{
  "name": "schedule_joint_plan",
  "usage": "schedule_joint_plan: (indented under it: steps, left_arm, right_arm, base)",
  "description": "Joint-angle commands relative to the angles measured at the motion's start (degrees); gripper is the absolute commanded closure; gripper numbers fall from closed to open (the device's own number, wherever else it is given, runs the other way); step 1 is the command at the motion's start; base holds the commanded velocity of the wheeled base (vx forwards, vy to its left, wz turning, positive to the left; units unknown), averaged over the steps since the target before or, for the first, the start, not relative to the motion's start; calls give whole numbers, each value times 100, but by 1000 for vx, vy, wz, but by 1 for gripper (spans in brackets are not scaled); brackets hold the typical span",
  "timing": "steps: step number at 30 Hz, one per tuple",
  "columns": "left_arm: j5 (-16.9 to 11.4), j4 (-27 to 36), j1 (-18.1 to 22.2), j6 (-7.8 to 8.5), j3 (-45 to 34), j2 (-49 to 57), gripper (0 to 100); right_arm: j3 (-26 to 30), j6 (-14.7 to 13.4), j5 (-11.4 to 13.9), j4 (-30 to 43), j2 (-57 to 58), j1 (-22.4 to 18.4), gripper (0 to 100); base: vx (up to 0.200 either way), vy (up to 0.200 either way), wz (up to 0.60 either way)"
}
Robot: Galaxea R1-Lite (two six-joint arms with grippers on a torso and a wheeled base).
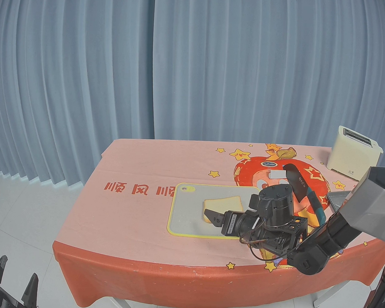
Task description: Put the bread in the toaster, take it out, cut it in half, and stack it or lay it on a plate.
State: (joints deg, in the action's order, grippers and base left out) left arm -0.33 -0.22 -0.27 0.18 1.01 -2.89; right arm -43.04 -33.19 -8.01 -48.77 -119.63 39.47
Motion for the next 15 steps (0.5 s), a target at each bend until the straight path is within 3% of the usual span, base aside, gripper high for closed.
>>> schedule_joint_plan:
  steps: [1, 12, 15]
  left_arm:
    - [-2, -4, 0, -1, -101, -1, 0]
    - [-2, 4, 0, -9, -101, -1, 0]
    - [-2, -4, 0, -9, -101, -1, 0]
  right_arm:
    - [-37, -222, -8, 228, 229, -19, 0]
    - [103, -302, -8, 263, 361, -19, 0]
    - [103, -477, -69, 281, 335, -27, 0]
  base:
    - [0, 0, 0]
    - [0, 0, 0]
    - [0, 0, 0]
